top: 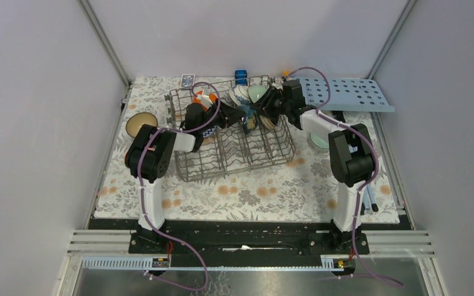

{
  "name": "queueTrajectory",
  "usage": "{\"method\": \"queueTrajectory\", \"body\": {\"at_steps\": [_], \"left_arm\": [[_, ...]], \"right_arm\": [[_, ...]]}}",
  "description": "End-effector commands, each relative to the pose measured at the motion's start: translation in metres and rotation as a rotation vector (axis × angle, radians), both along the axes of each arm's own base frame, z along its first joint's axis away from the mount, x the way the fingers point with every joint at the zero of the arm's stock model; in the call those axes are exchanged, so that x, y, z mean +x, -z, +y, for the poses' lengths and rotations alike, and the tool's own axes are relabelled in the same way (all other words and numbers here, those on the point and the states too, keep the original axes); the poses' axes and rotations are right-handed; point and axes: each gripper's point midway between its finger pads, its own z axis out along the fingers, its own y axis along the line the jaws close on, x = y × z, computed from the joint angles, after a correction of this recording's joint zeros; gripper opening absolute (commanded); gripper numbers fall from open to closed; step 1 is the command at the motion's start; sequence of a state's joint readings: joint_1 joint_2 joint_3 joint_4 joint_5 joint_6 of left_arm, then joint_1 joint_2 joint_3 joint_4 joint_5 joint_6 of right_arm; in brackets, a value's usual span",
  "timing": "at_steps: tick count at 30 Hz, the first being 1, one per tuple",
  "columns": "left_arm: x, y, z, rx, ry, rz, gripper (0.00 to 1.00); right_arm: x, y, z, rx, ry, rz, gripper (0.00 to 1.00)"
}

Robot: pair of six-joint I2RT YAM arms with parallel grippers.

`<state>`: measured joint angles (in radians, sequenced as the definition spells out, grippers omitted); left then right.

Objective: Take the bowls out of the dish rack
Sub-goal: Pick up the bowl from the dish rack.

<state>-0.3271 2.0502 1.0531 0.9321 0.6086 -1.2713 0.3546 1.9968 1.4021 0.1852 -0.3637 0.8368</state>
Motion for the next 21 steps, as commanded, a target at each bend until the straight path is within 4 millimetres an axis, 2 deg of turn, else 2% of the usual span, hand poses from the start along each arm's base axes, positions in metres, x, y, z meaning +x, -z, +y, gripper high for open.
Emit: {"method": "queueTrajectory", "body": {"at_steps": [1, 14, 21], "left_arm": [[-0.004, -0.05, -0.013, -0.079, 0.06, -0.177, 0.33], [-0.005, -0.044, -0.013, -0.078, 0.065, -0.164, 0.33], [-0.005, -0.039, -0.014, -0.075, 0.07, -0.156, 0.25]], "right_arm": [[-0.004, 0.0, 0.009, 0.039, -0.042, 0.006, 0.49], [-0.006, 0.002, 0.011, 0.053, -0.053, 0.014, 0.46], [-0.008, 0.004, 0.012, 0.059, -0.057, 0.021, 0.45]]}}
